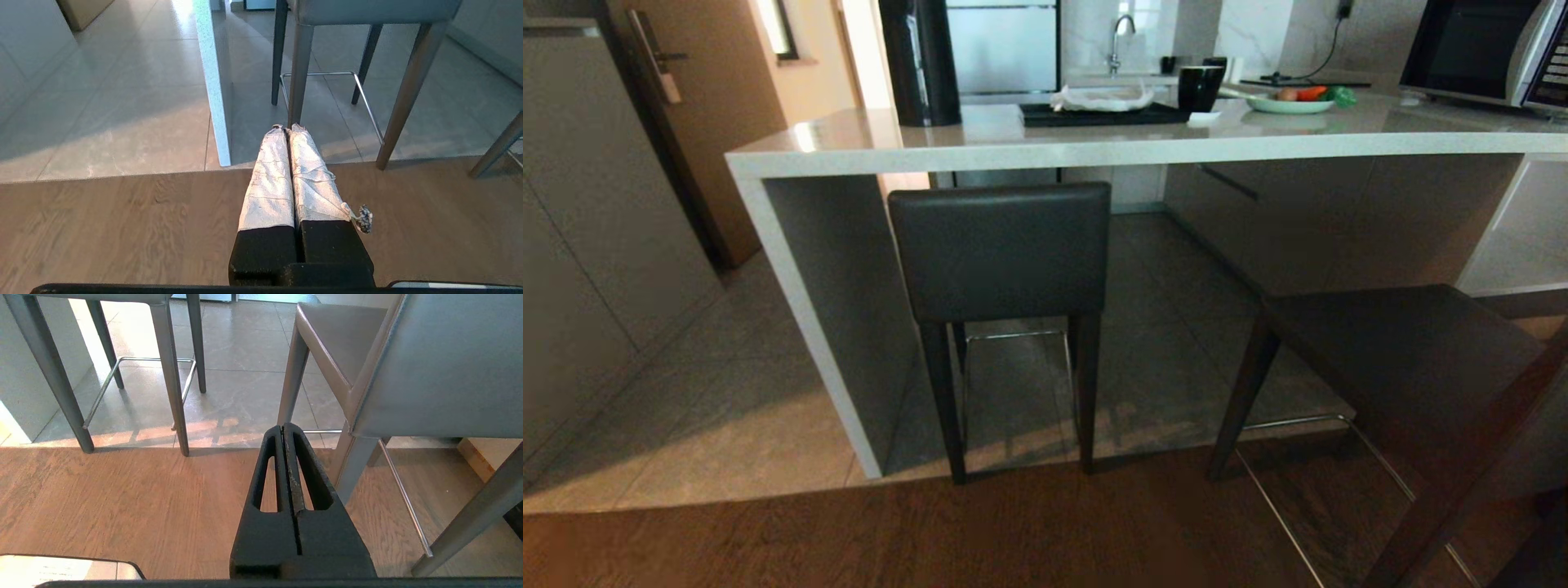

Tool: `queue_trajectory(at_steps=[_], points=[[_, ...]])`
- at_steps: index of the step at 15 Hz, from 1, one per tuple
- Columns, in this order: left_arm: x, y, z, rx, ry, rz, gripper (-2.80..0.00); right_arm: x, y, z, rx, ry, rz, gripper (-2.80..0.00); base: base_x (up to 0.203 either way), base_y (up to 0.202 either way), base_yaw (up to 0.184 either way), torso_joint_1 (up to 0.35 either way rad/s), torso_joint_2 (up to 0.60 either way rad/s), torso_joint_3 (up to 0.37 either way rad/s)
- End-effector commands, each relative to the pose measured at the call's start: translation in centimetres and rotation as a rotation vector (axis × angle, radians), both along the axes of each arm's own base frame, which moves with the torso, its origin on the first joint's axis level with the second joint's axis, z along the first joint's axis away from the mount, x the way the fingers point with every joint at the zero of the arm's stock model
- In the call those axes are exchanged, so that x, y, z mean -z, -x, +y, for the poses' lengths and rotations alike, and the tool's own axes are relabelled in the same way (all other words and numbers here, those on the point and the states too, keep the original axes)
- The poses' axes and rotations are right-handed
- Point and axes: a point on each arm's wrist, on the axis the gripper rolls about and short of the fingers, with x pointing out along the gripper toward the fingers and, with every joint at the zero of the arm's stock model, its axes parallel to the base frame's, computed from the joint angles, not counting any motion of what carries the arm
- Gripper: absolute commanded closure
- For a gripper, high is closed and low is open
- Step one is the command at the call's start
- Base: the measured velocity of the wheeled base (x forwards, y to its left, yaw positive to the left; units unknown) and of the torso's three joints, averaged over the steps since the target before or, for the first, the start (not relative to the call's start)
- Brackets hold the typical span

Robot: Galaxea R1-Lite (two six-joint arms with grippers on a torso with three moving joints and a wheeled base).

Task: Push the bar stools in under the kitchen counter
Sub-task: Push the gray chair back under the dining table

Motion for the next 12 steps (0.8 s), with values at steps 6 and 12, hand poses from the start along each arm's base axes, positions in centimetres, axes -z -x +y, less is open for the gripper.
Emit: queue_trajectory(at_steps=[6,12], points=[[-0.02,-0.02,0.00,-0.002,0.001,0.002,0.00,0.01,-0.01,0.00,-0.001,0.000,0.003,0.00,0.000,-0.042,0.000,0.000,0.00,0.003],[-0.05,-0.01,0.00,-0.002,0.001,0.001,0.00,0.01,-0.01,0.00,-0.001,0.000,0.003,0.00,0.000,-0.195,0.002,0.002,0.00,0.003]])
